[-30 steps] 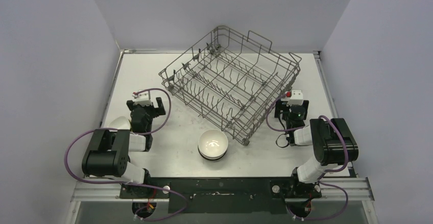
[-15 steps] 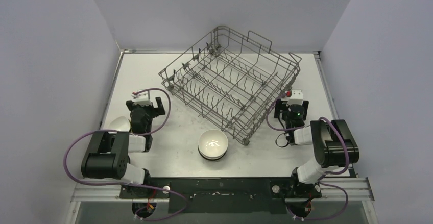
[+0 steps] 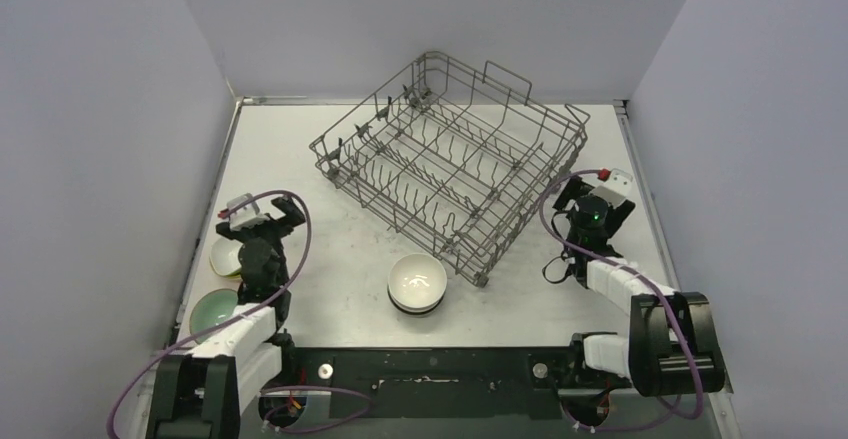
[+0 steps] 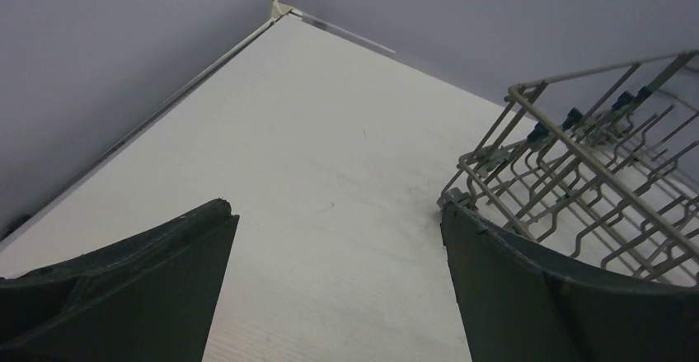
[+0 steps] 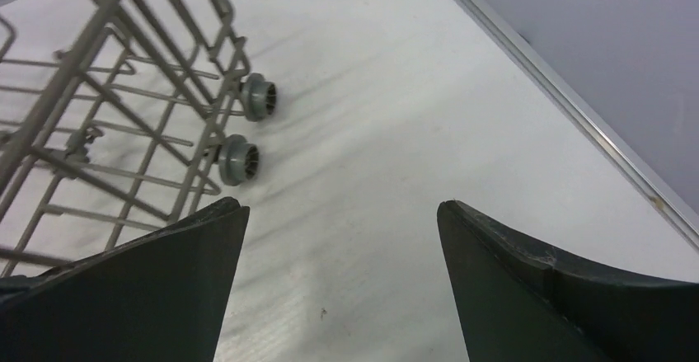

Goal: Load the bowls into the dish rack
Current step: Adjust the dish rack at the center of the board.

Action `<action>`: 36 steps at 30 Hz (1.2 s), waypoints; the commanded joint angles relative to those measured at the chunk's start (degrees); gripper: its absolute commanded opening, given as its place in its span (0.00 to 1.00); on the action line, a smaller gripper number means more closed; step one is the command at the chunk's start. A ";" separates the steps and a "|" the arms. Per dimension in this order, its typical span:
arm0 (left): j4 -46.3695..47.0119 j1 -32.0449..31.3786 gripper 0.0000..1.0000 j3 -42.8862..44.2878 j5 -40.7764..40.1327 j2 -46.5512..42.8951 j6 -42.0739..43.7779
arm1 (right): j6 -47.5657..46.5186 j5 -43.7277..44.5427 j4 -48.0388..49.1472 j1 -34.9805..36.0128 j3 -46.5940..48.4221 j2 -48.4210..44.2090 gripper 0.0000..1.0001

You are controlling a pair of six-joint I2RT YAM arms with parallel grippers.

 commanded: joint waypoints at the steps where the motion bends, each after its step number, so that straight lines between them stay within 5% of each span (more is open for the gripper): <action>1: -8.71 -0.24 0.96 3.67 -2.90 -5.34 -8.93 | 11.29 13.74 -14.27 -0.65 5.64 -1.41 0.90; 7: -28.31 -0.16 0.96 12.48 -1.79 -8.16 -18.40 | 28.31 24.27 -30.50 -0.83 11.50 -9.10 0.90; 13: -43.59 0.18 0.96 19.90 3.10 -7.70 -26.48 | 17.55 7.73 -24.31 -0.83 15.40 -19.08 0.90; 22: -50.33 0.54 0.96 29.58 18.90 -4.14 -26.78 | 11.64 -21.48 -31.22 -0.02 30.12 -13.26 0.90; 33: -50.95 0.37 0.99 39.80 34.53 9.22 -32.40 | 14.30 -22.48 -40.88 1.38 27.52 -15.75 0.90; 36: -50.59 0.07 0.90 41.94 37.23 13.96 -33.68 | 14.93 -23.92 -40.96 1.64 26.51 -16.93 0.91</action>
